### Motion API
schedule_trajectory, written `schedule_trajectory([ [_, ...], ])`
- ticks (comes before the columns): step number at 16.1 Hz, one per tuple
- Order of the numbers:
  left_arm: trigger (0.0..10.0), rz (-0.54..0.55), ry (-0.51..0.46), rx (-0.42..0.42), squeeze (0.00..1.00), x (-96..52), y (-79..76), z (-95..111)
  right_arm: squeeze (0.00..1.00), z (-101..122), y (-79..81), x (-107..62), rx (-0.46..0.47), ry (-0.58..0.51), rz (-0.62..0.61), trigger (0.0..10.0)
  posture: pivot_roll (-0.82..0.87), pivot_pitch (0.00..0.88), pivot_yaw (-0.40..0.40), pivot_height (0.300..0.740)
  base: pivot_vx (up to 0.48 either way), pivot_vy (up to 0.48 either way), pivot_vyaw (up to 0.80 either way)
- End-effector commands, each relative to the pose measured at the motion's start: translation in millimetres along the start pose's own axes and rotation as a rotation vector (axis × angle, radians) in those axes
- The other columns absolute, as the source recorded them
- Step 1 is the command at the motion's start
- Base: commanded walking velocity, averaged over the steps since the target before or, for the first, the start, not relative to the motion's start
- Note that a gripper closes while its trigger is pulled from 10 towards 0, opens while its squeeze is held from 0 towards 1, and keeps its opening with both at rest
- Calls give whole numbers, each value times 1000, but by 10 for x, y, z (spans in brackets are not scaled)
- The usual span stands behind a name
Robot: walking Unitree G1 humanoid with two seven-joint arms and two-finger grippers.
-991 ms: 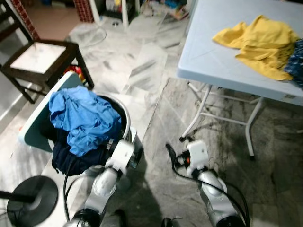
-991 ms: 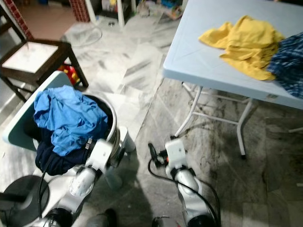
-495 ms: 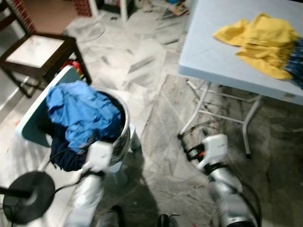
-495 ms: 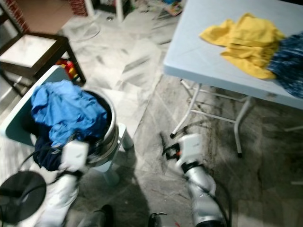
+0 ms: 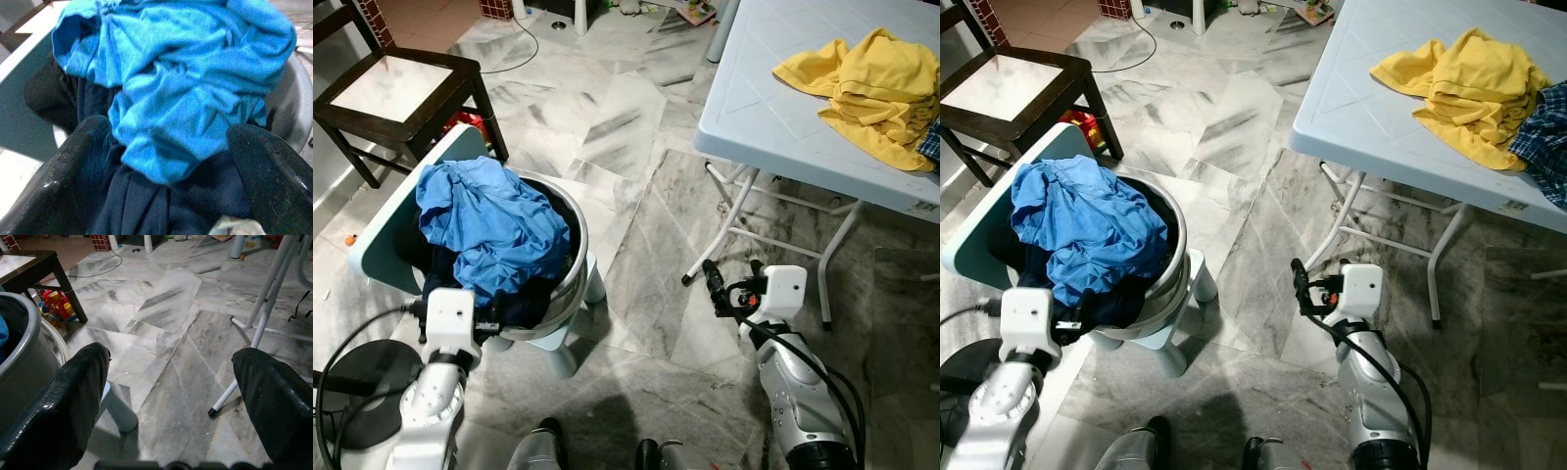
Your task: Hang hanger
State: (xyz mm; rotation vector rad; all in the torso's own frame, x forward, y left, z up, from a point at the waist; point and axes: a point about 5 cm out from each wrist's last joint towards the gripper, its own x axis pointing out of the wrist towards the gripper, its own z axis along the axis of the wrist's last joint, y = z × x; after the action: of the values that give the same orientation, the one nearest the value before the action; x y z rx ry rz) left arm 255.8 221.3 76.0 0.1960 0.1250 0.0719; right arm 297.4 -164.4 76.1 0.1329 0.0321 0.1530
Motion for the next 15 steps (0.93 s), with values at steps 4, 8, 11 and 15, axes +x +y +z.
schedule_trajectory([
  [4, 10000, -100, -4, -5, 0, 152, 107, 84, 0, -87, 63, 39, 38, 22, -35, 10000, 192, 223, -32, 740, 0, 0, -464],
  [8, 10000, -133, -14, 8, 0, 279, 175, 142, 0, -123, 91, 20, 41, 16, -43, 10000, 189, 199, -8, 740, 0, 0, -400],
  [11, 10000, -139, -35, -12, 0, 370, 222, 167, 0, -60, 150, 106, 34, -17, -35, 10000, 183, 177, -5, 740, 0, 0, 0],
  [15, 10000, -201, -296, -40, 0, 139, -563, 368, 0, 34, 226, 175, -2, -50, 18, 10000, 179, 176, -32, 740, 0, 0, 200],
])
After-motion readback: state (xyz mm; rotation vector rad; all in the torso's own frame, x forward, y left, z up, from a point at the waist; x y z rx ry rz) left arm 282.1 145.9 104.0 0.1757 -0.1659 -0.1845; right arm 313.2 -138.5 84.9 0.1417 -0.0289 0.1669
